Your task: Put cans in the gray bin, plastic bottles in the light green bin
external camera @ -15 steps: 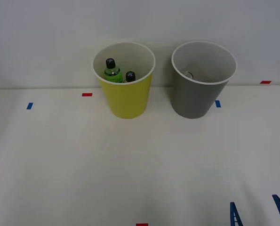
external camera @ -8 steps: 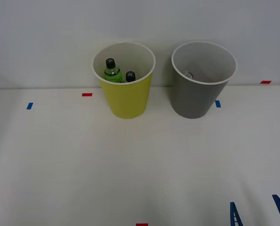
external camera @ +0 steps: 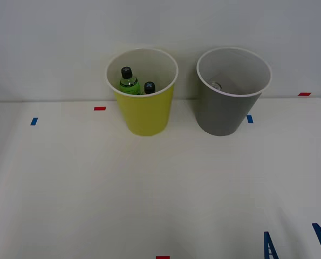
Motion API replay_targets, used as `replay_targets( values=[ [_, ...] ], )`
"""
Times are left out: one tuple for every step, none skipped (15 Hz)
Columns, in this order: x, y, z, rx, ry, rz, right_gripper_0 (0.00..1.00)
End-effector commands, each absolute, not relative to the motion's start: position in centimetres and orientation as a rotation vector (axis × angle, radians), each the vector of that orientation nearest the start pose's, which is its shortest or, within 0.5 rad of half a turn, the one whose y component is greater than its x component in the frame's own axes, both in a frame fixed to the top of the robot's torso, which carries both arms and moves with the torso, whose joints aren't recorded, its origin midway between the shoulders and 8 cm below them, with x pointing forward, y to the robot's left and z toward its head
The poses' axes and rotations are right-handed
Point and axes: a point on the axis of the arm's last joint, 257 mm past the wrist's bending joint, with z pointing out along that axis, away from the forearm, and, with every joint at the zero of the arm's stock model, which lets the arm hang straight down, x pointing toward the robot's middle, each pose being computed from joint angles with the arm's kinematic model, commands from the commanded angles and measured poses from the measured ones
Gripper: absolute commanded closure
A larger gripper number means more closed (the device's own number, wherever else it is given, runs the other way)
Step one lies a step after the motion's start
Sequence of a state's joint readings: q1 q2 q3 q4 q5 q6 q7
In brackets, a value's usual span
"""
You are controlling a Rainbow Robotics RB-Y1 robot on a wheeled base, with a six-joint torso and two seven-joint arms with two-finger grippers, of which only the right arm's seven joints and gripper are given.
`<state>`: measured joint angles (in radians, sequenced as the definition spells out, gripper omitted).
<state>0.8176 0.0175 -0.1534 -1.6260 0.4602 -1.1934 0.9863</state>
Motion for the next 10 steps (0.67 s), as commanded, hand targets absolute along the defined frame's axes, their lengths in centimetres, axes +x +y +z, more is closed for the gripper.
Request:
replay_targets(
  values=[
    [22.44, -26.05, -24.0, -0.088, 1.241, 0.151, 0.0],
    [22.44, -26.05, -24.0, -0.088, 1.241, 0.151, 0.0],
    [22.44, -26.05, -24.0, -0.088, 1.241, 0.151, 0.0],
    [22.44, -26.05, -24.0, -0.088, 1.241, 0.151, 0.0],
    [22.44, -26.05, -24.0, -0.088, 1.241, 0.151, 0.0],
    [22.44, -26.05, -24.0, -0.088, 1.241, 0.151, 0.0],
    [22.44, -26.05, -24.0, -0.088, 1.241, 0.151, 0.0],
    [22.44, -26.05, -24.0, -0.088, 1.241, 0.151, 0.0],
    [22.44, -26.05, -24.0, -0.088, 1.241, 0.151, 0.0],
    [22.44, -26.05, -24.0, -0.088, 1.241, 0.151, 0.0]
  ],
)
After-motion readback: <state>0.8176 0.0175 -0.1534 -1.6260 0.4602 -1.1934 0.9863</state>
